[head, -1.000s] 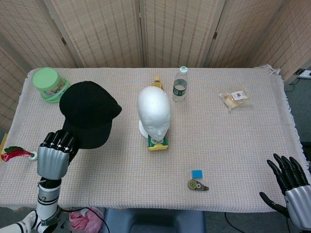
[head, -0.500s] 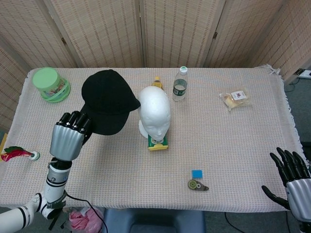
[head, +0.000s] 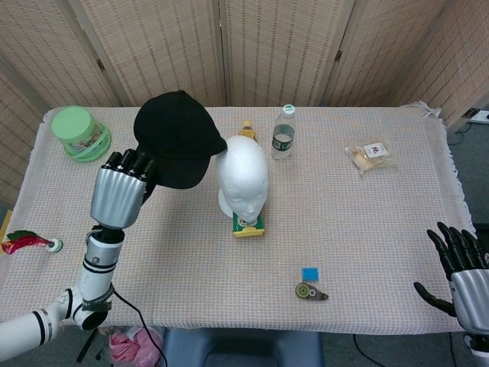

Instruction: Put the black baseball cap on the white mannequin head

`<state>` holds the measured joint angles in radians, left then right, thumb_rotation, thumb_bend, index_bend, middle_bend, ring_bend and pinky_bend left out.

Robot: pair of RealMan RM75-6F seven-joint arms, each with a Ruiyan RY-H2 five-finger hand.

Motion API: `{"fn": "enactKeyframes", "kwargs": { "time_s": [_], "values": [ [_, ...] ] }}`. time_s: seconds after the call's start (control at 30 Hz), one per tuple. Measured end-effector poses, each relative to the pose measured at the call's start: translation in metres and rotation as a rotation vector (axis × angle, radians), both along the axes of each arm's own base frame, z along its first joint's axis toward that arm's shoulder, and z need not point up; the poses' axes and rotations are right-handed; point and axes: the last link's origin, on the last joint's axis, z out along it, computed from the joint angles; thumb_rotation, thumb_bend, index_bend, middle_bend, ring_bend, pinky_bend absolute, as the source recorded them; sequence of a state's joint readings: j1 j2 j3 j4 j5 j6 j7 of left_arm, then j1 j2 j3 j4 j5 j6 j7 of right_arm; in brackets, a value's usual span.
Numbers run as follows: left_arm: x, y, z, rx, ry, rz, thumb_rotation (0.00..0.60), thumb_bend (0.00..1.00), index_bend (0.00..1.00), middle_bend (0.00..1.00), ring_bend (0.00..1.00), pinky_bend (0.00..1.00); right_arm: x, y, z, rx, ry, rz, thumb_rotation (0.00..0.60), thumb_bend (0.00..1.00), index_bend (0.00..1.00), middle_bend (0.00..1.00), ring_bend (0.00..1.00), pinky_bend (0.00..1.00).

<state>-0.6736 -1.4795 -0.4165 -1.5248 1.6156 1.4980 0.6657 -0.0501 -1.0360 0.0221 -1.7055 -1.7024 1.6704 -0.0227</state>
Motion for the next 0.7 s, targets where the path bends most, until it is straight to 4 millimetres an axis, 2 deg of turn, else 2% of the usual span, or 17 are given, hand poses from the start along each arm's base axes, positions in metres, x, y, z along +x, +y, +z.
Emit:
{"fn": "enactKeyframes", "kwargs": {
  "time_s": [0.17, 0.43, 0.7],
  "values": [
    [0.011, 0.016, -0.006, -0.023, 0.005, 0.013, 0.600, 0.43, 0.63, 0.64, 0.54, 0.69, -0.003, -0.006, 0.002, -0.007, -0.008, -0.024, 0.600, 0.10, 0.00, 0.00, 0.00, 0.00],
    [0.044, 0.035, -0.011, -0.013, 0.024, 0.009, 0.600, 0.43, 0.63, 0.64, 0.54, 0.69, -0.010, -0.022, 0.006, -0.002, -0.031, -0.073, 0.600, 0.10, 0.00, 0.00, 0.00, 0.00],
    [0.054, 0.048, -0.015, -0.012, 0.004, 0.058, 0.600, 0.43, 0.63, 0.64, 0.54, 0.69, -0.014, -0.029, 0.005, 0.021, -0.032, -0.103, 0.600, 0.10, 0.00, 0.00, 0.00, 0.00]
  ]
}}
